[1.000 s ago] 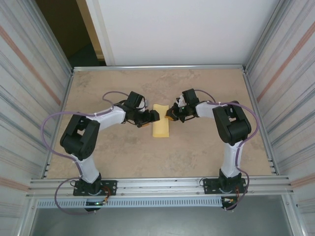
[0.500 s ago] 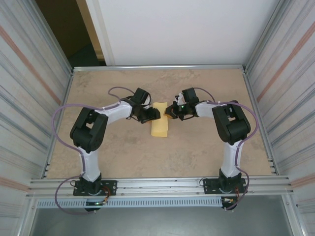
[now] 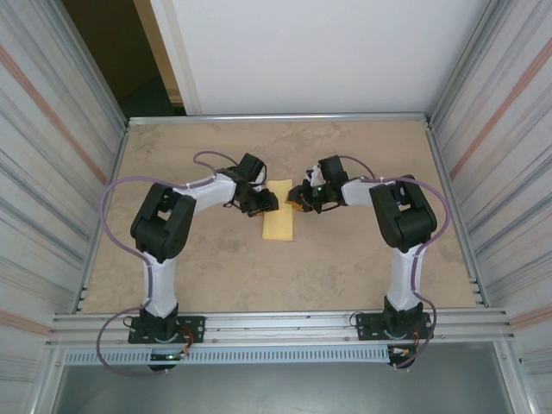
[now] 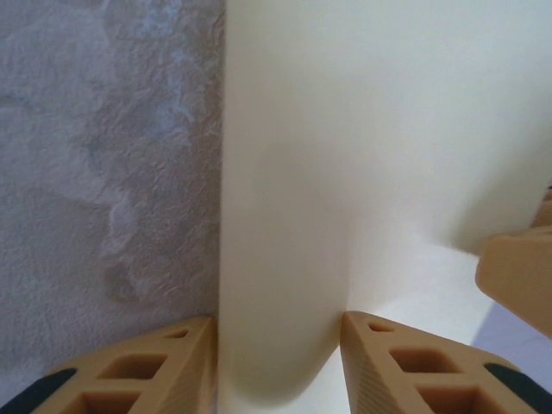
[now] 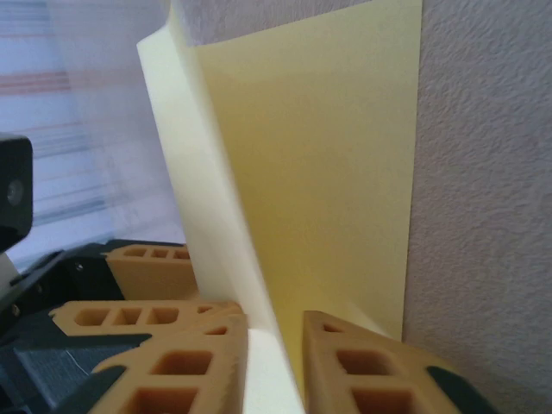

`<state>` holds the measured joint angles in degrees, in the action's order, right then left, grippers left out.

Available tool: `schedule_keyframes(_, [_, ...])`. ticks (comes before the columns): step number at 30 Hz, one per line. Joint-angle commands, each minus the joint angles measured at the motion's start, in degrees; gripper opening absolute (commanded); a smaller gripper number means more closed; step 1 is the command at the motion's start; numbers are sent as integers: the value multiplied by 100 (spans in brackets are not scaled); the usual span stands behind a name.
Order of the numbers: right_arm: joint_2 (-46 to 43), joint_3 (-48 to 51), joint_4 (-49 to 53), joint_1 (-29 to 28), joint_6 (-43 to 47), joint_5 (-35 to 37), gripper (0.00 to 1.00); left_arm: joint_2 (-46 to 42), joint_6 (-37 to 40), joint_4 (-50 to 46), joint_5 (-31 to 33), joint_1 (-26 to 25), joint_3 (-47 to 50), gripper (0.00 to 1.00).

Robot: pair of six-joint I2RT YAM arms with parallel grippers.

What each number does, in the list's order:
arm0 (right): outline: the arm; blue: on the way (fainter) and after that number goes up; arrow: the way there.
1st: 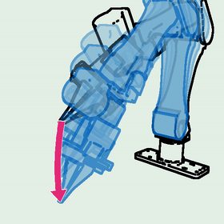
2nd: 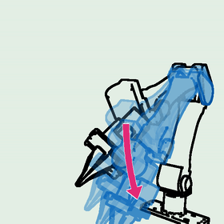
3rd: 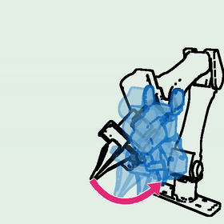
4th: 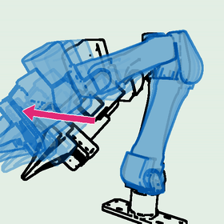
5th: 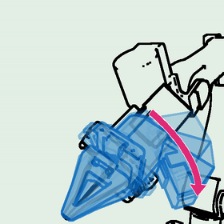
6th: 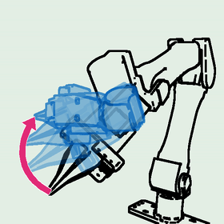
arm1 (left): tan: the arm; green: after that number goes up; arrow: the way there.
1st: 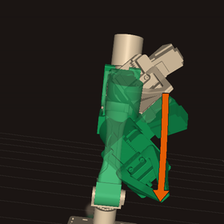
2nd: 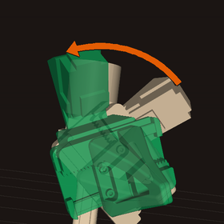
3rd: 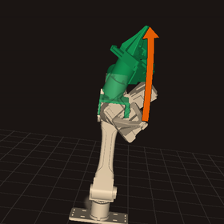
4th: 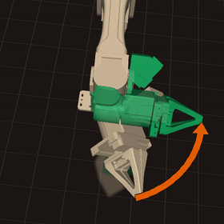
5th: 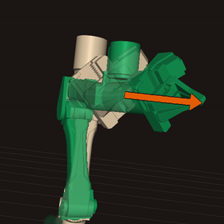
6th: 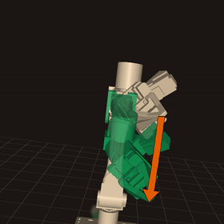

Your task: Fold a paper plane with a square sheet of paper (pick it up from the middle)

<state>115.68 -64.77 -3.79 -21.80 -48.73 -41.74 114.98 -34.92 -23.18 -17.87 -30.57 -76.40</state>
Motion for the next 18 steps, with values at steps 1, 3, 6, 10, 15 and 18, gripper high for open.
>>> schedule_keyframes(1, [-412,52,290,181,77,132,29,256,260,-328,253,-43,-80,41])
schedule_keyframes(3, [-662,213,356,298,80,178,31,331,295,-435,338,-41,-102,40])
schedule_keyframes(6, [-1064,529,431,463,99,288,34,450,345,-441,315,-54,-73,40])
schedule_keyframes(10, [-1492,822,619,541,170,529,37,656,446,-457,282,-93,-72,42])
schedule_keyframes(15, [-1805,947,919,470,335,959,41,851,660,-648,389,-196,-145,45])
schedule_keyframes(18, [-1845,925,1081,397,412,1185,41,987,723,-817,514,-293,-210,45])
